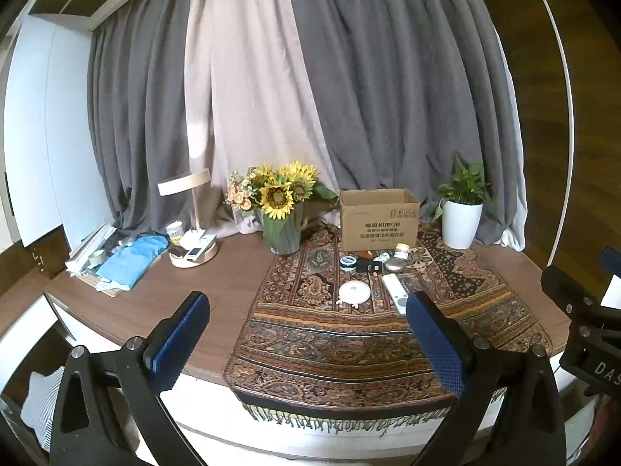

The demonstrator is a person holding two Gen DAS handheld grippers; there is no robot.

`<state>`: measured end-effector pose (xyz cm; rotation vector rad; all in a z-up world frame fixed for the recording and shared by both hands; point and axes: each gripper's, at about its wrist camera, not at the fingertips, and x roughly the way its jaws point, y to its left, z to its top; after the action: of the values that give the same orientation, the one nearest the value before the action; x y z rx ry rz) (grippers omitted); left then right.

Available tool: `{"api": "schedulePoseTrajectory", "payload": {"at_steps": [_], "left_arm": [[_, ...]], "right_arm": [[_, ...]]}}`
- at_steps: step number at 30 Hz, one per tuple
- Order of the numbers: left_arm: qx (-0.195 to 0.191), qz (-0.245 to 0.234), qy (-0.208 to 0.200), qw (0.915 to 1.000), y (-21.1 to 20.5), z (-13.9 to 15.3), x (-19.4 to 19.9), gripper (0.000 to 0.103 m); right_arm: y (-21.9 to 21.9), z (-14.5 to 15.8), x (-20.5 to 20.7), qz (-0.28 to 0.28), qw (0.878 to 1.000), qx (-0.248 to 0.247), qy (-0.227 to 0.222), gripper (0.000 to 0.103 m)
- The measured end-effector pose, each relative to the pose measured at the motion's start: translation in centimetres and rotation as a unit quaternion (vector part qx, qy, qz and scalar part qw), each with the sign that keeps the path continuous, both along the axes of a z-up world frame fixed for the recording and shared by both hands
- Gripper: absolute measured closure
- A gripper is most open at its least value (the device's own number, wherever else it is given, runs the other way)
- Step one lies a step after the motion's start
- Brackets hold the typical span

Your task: Organize rigid objects

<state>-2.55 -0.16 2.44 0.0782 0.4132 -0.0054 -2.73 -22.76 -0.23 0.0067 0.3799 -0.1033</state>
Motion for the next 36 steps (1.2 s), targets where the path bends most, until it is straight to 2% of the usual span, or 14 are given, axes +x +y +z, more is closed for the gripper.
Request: {"api": "schedulePoseTrajectory", "payload": {"at_steps": [9,36], "left_arm": [[0.003,-0.001,-0.004,1.0,-0.3,0.7,0.3,0.0],[0.004,-0.004,-0.009,0.9999,-1.1,-0.2,0.0,0.0]], "right_arm": [[0.0,0.2,-0.3,-0.001,1.0,-0.002,-0.002,0.001],[0.3,0.2,-0.6,0.0,1.0,-0.004,-0.006,0.001]]}}
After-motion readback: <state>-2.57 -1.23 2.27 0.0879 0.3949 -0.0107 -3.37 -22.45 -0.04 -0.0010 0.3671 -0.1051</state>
